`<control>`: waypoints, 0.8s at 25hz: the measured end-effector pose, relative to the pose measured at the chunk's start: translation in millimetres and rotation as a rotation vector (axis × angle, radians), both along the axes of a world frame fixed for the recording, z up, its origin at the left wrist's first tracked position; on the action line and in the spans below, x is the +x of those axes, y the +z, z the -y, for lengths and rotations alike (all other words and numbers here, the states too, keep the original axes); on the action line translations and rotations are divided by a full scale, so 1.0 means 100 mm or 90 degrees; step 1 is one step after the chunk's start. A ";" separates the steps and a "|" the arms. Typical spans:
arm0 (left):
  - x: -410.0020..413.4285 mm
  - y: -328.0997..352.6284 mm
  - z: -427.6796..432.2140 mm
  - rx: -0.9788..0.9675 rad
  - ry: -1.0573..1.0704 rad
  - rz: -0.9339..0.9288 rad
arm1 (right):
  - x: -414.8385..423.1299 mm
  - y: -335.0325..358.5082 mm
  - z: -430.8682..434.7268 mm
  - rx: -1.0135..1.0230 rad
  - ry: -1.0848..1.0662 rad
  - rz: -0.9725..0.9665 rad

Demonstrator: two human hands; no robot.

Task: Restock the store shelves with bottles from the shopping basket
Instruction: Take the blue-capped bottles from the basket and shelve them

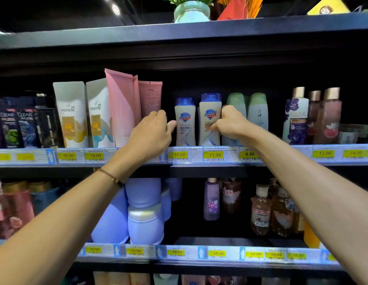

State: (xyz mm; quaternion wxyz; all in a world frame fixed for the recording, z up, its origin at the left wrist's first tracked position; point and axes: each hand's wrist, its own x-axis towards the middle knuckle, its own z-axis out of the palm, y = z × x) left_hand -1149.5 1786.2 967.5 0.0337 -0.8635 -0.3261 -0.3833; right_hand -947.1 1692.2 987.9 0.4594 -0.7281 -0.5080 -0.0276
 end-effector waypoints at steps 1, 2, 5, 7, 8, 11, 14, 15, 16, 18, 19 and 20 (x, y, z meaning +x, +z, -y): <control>-0.07 -0.09 0.06 0.041 0.010 -0.006 | -0.01 -0.01 0.00 -0.007 -0.005 0.003; -0.16 -0.18 0.13 0.074 0.016 -0.013 | -0.01 -0.01 -0.01 -0.012 -0.009 0.003; -0.29 -0.44 0.21 0.123 0.025 -0.063 | -0.03 -0.02 0.01 -0.022 0.000 -0.007; -0.31 -0.59 0.19 0.193 0.079 -0.112 | -0.04 -0.02 0.01 -0.031 0.000 -0.002; -0.30 -0.64 0.20 0.221 0.101 -0.125 | -0.03 -0.03 -0.01 -0.036 -0.008 0.005; -0.27 -0.68 0.20 0.257 0.117 -0.111 | -0.05 -0.03 0.00 -0.048 -0.004 0.013; -0.25 -0.67 0.17 0.243 0.101 -0.099 | -0.04 -0.04 -0.01 -0.048 0.009 0.008; -0.26 -0.68 0.17 0.239 0.095 -0.097 | -0.05 -0.04 0.02 -0.054 0.014 0.009; -0.26 -0.68 0.19 0.232 0.091 -0.098 | -0.04 -0.03 0.03 -0.063 0.016 0.008; -0.28 -0.67 0.22 0.220 0.091 -0.104 | -0.05 0.00 0.08 -0.079 0.014 0.018; -0.28 -0.65 0.23 0.213 0.095 -0.109 | -0.07 0.00 0.15 -0.085 0.004 0.038; -0.28 -0.63 0.24 0.206 0.098 -0.118 | -0.09 0.00 0.22 -0.089 -0.015 0.067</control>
